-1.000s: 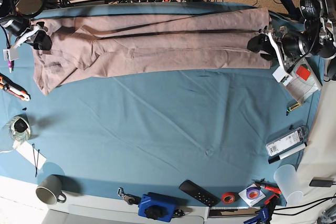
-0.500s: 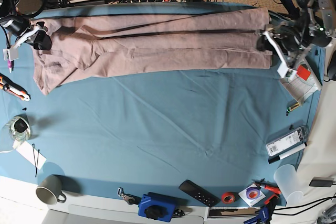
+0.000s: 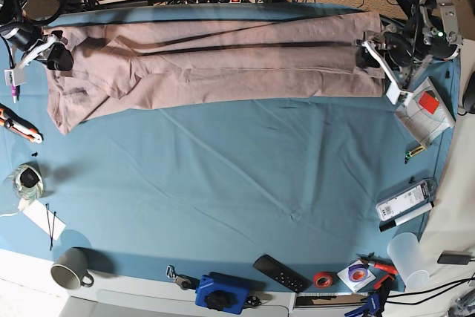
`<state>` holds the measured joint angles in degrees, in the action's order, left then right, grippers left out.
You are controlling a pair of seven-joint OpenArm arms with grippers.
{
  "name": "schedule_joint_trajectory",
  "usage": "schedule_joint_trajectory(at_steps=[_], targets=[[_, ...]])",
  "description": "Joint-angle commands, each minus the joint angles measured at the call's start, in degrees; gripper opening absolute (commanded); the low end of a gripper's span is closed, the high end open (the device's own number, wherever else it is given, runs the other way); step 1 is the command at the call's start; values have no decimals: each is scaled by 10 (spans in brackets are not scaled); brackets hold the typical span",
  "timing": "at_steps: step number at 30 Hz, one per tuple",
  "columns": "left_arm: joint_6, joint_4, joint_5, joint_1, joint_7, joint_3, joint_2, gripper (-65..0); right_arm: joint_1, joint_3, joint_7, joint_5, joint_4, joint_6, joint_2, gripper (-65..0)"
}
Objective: Fold the T-shirt properly
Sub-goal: 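Lay the folded strip flat and open both grippers, then grasp the strip's end with the left gripper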
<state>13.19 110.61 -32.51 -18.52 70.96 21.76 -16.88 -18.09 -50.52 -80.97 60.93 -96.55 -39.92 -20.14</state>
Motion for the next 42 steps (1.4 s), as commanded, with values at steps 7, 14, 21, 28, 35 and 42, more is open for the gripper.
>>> schedule_joint_trajectory(at_steps=[7, 14, 21, 28, 35, 42], targets=[[1, 24, 66, 5, 7, 3, -11, -294, 2, -5, 10, 10, -10, -1, -15, -467], [6, 66, 31, 3, -4, 3, -12, -294, 9, -5, 10, 10, -10, -1, -15, -467], [36, 63, -86, -9, -5, 42, -49, -296, 10, -5, 10, 7, -10, -1, -15, -467], [119, -6, -292, -7, 11, 188, -68, -296, 10, -5, 10, 7, -10, -1, -15, -467], [183, -168, -431, 8, 57, 205, -68, -296, 10, -5, 10, 8, -10, -1, -14, -467], [198, -220, -442, 9, 71, 205, -63, -296, 10, -5, 10, 8, -10, -1, -14, -467]])
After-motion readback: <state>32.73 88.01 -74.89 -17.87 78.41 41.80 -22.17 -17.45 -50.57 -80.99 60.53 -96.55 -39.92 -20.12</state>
